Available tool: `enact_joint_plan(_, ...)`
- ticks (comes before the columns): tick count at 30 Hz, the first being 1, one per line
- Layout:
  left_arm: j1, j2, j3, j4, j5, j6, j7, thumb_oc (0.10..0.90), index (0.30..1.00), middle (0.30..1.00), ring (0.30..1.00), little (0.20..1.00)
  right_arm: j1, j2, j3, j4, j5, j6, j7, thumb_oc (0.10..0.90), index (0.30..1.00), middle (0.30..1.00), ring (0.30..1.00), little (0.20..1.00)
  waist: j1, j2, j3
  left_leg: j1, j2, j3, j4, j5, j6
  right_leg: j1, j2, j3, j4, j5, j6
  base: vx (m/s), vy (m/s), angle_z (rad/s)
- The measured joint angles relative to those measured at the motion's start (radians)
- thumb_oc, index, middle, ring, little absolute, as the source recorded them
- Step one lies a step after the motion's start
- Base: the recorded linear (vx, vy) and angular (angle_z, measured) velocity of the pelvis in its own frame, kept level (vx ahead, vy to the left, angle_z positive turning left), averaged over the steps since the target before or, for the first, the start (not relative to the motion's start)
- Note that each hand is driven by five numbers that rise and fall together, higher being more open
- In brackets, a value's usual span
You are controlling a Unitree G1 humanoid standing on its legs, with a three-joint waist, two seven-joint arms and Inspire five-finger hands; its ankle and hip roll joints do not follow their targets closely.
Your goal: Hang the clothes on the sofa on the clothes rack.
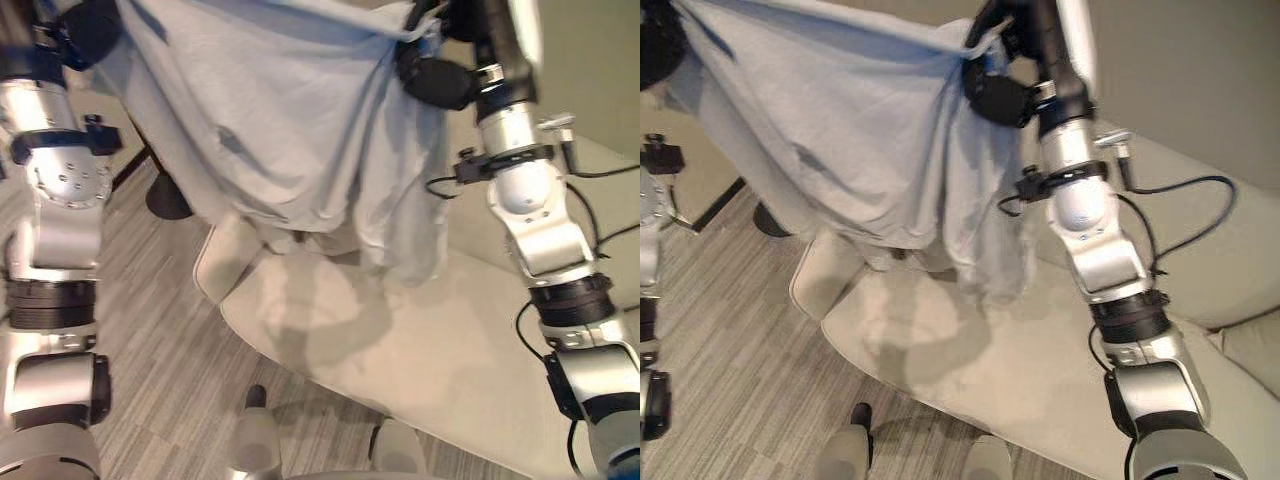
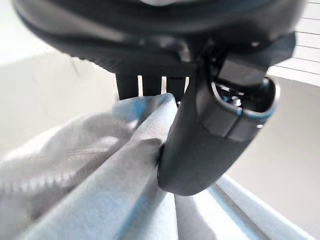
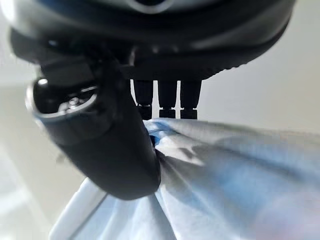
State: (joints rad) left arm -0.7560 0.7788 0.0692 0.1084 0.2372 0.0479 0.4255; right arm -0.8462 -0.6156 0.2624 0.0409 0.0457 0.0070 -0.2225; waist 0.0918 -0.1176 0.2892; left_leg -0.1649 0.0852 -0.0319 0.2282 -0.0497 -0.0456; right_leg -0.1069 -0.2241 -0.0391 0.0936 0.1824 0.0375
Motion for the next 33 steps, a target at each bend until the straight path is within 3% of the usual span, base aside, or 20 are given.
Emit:
enact_joint_plan(1,-0.005,-0.001,-0.016,0.0,-0.001,0.0,0.002,0.4,0.3,0.3,0.3,0.3,-0.006,-0.004,-0.008,0.018,0.001,0.0,-0.002,0.4,0.3,0.3,0.3,0.3,0.009,-0.003,-0.002,0.002,-0.012,-0.013,-0.023,0.019,0.009,0.029,0.033,0.003,0.022,-0.062,0.049,-0.14,0.184,0.6)
enact_joint_plan(2,-0.013,-0.002,-0.032,0.003,-0.004,0.0,0.003,0.4,0.3,0.3,0.3,0.3,-0.011,-0.017,-0.01,0.028,0.001,0.002,-0.005,0.4,0.3,0.3,0.3,0.3,0.014,-0.002,-0.001,0.002,-0.018,-0.023,-0.039,0.031,0.014,0.049,0.053,0.003,0.039,-0.113,0.063,-0.08,0.121,0.4)
enact_joint_plan(4,-0.019,-0.003,-0.055,0.0,-0.008,-0.002,0.008,0.4,0.3,0.3,0.3,0.3,-0.033,-0.054,-0.012,0.047,0.001,0.003,-0.012,0.4,0.3,0.3,0.3,0.3,0.042,-0.004,-0.002,0.019,-0.065,-0.034,-0.131,0.095,0.022,0.145,0.078,-0.003,-0.097,-0.142,0.054,-0.13,0.189,0.35)
enact_joint_plan(5,-0.019,-0.004,-0.058,0.0,-0.008,-0.005,0.006,0.4,0.3,0.3,0.3,0.3,-0.032,-0.06,-0.015,0.055,0.001,-0.004,-0.012,0.4,0.3,0.3,0.3,0.3,0.043,-0.003,-0.002,0.024,-0.088,-0.044,-0.156,0.114,0.023,0.166,0.078,0.004,-0.133,-0.151,0.082,-0.07,0.163,0.46)
enact_joint_plan(6,-0.022,-0.007,-0.061,0.0,-0.008,-0.012,0.003,0.4,0.3,0.3,0.3,0.3,-0.031,-0.069,-0.017,0.071,0.001,-0.011,-0.012,0.4,0.3,0.3,0.3,0.3,0.034,-0.003,-0.001,0.022,-0.087,-0.063,-0.167,0.129,0.009,0.181,0.117,0.046,-0.133,-0.19,0.133,-0.01,0.081,0.47)
enact_joint_plan(7,-0.02,-0.013,-0.065,-0.001,-0.008,-0.021,0.002,0.4,0.3,0.3,0.3,0.3,-0.025,-0.085,-0.01,0.074,0.002,-0.006,-0.016,0.4,0.3,0.3,0.3,0.3,0.039,-0.009,-0.005,0.021,-0.09,-0.072,-0.183,0.136,0.006,0.189,0.143,0.057,-0.155,-0.211,0.107,0.03,0.102,0.26)
enact_joint_plan(8,0.013,-0.008,-0.052,-0.023,-0.007,-0.028,0.003,0.4,0.3,0.3,0.3,0.3,-0.027,-0.09,-0.005,0.072,0.001,-0.017,-0.017,0.4,0.3,0.3,0.3,0.3,0.057,-0.023,-0.009,0.029,-0.11,-0.063,-0.228,0.163,0.012,0.194,0.152,0.056,-0.186,-0.218,0.048,0.08,0.082,0.19)
enact_joint_plan(10,0.043,-0.006,-0.047,-0.04,-0.007,-0.028,-0.004,0.4,0.3,0.3,0.3,0.3,-0.011,-0.088,-0.006,0.066,0.001,-0.018,-0.021,0.4,0.3,0.3,0.3,0.3,0.045,-0.024,-0.01,0.033,-0.106,-0.079,-0.263,0.175,0.005,0.193,0.158,0.041,-0.184,-0.215,0.05,0.16,0.173,0.19)
enact_joint_plan(13,0.122,-0.022,-0.06,-0.071,-0.009,-0.026,-0.02,0.4,0.3,0.3,0.3,0.3,0.03,-0.092,-0.007,0.066,0.001,-0.016,-0.022,0.4,0.3,0.3,0.3,0.3,-0.01,-0.012,-0.007,0.066,-0.103,-0.007,-0.268,0.167,0.069,0.209,0.139,0.006,-0.086,-0.252,0.047,0.07,0.179,0.53)
enact_joint_plan(16,0.12,-0.017,-0.062,-0.088,-0.008,-0.032,-0.022,0.4,0.3,0.3,0.3,0.3,0.048,-0.091,-0.024,0.065,0.001,-0.015,-0.022,0.4,0.3,0.3,0.3,0.3,-0.017,-0.011,-0.006,0.096,-0.099,-0.017,-0.296,0.201,0.063,0.21,0.137,0.009,-0.11,-0.251,0.05,0.08,0.156,0.13)
enact_joint_plan(20,0.101,0.012,-0.06,-0.076,-0.008,-0.045,-0.025,0.4,0.3,0.3,0.3,0.3,0.042,-0.092,-0.036,0.061,0.001,-0.021,-0.022,0.4,0.3,0.3,0.3,0.3,-0.007,-0.022,-0.007,0.03,-0.115,-0.011,-0.267,0.195,0.054,0.181,0.127,0.025,-0.183,-0.199,0.047,0.16,0.226,-0.01)
enact_joint_plan(21,0.101,0.015,-0.061,-0.074,-0.008,-0.048,-0.038,0.4,0.3,0.3,0.3,0.3,0.056,-0.092,-0.036,0.065,0.002,-0.016,-0.021,0.4,0.3,0.3,0.3,0.3,-0.001,-0.024,-0.004,0.013,-0.11,-0.004,-0.235,0.151,0.058,0.188,0.12,0.027,-0.183,-0.198,0.041,0.37,0.7,0.08)
enact_joint_plan(22,0.094,0.028,-0.061,-0.079,-0.007,-0.052,-0.041,0.4,0.3,0.3,0.3,0.3,0.059,-0.093,-0.043,0.057,0.002,-0.017,-0.022,0.4,0.3,0.3,0.3,0.3,-0.015,-0.037,0.004,-0.025,-0.098,0.065,-0.129,0.086,0.077,0.198,0.102,0.023,-0.182,-0.198,0.034,0.55,0.975,0.16)
enact_joint_plan(23,0.08,0.023,-0.068,-0.082,-0.007,-0.052,-0.052,0.4,0.3,0.3,0.3,0.3,0.079,-0.093,-0.075,0.029,0.002,-0.009,-0.022,0.4,0.3,0.3,0.3,0.3,-0.025,-0.03,0.002,-0.075,-0.064,0.081,0.016,0.003,0.099,0.204,0.09,0.022,-0.181,-0.208,0.019,0.48,0.803,0.19)
enact_joint_plan(24,0.046,0.015,-0.089,-0.076,-0.007,-0.046,-0.053,0.4,0.3,0.3,0.3,0.3,0.083,-0.108,-0.098,-0.018,0.002,0.004,-0.027,0.4,0.3,0.3,0.3,0.3,-0.039,0.003,-0.001,-0.095,-0.053,0.068,0.073,-0.049,0.079,0.2,0.079,0.023,-0.164,-0.219,0.003,0.45,0.67,0.18)
enact_joint_plan(26,-0.012,0.012,-0.124,-0.057,-0.007,-0.048,-0.057,0.4,0.3,0.3,0.3,0.3,0.08,-0.142,-0.128,-0.06,0.001,0.009,-0.033,0.4,0.3,0.3,0.3,0.3,-0.061,0.048,-0.006,-0.077,-0.082,0.07,0.036,-0.04,0.068,0.18,0.034,0.008,-0.114,-0.245,-0.041,0.31,0.493,0.16)
enact_joint_plan(28,-0.038,0.011,-0.136,-0.052,-0.007,-0.047,-0.058,0.4,0.3,0.3,0.3,0.3,0.08,-0.138,-0.156,-0.06,0.001,0.008,-0.047,0.4,0.3,0.3,0.3,0.3,-0.079,0.071,-0.017,-0.034,-0.128,0.092,-0.007,-0.01,0.086,0.177,-0.009,0.0,-0.086,-0.223,-0.061,0.31,0.492,-0.01)
enact_joint_plan(29,-0.041,0.012,-0.136,-0.061,-0.007,-0.05,-0.057,0.4,0.3,0.3,0.3,0.3,0.086,-0.138,-0.165,-0.055,0.002,0.009,-0.053,0.4,0.3,0.3,0.3,0.3,-0.079,0.102,-0.016,0.015,-0.144,0.108,-0.051,-0.002,0.102,0.155,-0.028,-0.016,-0.019,-0.194,-0.081,0.24,0.357,-0.28)
enact_joint_plan(32,-0.04,-0.039,-0.135,-0.067,-0.007,-0.052,-0.055,0.4,0.3,0.3,0.3,0.3,0.146,-0.141,-0.187,-0.081,0.002,0.007,-0.057,0.4,0.3,0.3,0.3,0.3,-0.097,0.164,-0.009,0.116,-0.156,0.049,-0.156,0.021,0.136,0.123,0.038,0.024,0.066,-0.209,-0.084,0.22,0.195,0.01)
enact_joint_plan(33,-0.036,-0.074,-0.135,-0.053,-0.007,-0.065,-0.055,0.4,0.3,0.3,0.3,0.3,0.165,-0.151,-0.19,-0.077,0.006,0.005,-0.057,0.4,0.3,0.3,0.3,0.3,-0.113,0.215,0.009,0.177,-0.141,0.028,-0.213,0.027,0.131,0.066,0.142,0.027,0.09,-0.251,-0.067,0.29,0.182,0.35)
